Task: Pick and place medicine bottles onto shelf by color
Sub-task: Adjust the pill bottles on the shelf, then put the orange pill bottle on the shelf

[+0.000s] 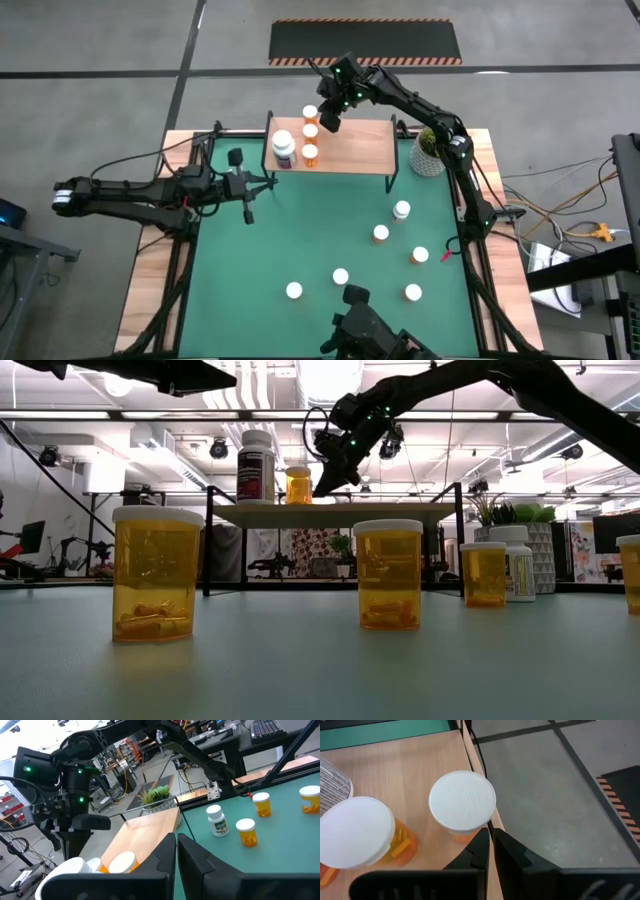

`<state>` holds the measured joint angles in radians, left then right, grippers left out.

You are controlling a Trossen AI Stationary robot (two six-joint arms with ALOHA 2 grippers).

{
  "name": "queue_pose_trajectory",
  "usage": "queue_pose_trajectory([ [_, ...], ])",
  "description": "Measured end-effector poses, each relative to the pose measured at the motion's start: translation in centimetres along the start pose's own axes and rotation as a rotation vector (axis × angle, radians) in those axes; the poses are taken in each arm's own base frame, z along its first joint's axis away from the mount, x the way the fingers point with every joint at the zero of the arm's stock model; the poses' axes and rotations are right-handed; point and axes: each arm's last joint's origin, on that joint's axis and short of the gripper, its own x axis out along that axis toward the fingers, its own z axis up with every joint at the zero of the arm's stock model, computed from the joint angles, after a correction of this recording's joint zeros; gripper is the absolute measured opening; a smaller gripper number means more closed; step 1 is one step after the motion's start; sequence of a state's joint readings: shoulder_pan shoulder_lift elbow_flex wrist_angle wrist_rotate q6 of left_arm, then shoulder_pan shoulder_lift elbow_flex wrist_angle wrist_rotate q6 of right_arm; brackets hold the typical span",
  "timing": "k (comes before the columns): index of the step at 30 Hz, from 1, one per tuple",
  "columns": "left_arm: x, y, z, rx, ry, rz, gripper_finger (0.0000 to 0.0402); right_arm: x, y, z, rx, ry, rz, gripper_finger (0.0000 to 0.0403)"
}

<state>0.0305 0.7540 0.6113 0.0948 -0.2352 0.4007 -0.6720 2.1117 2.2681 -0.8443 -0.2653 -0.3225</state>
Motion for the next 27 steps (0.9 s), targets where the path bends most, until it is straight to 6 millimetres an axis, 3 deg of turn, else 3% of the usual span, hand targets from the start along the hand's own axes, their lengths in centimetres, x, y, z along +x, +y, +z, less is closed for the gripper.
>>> queue_pose_trajectory([
  [8, 0.1, 0.0, 0.0, 0.0, 0.002, -0.001, 0.0, -0.1, 0.1, -0.2, 0.024, 0.024, 0.007, 0.0018],
  [14, 0.1, -0.2, -0.4, -0.011, 0.012, -0.005, 0.0, -2.4, 1.6, -0.4, 0.051, 0.116, 0.046, 0.0018],
  [19, 0.2, -0.5, -1.0, -0.062, 0.011, -0.012, 0.0, -3.2, 5.5, 0.3, 0.019, 0.152, 0.114, 0.0017],
  [27, 0.2, -1.1, -0.6, -0.188, -0.065, -0.16, 0.0, -4.7, 15.1, 0.7, -0.09, 0.204, 0.258, 0.0017],
])
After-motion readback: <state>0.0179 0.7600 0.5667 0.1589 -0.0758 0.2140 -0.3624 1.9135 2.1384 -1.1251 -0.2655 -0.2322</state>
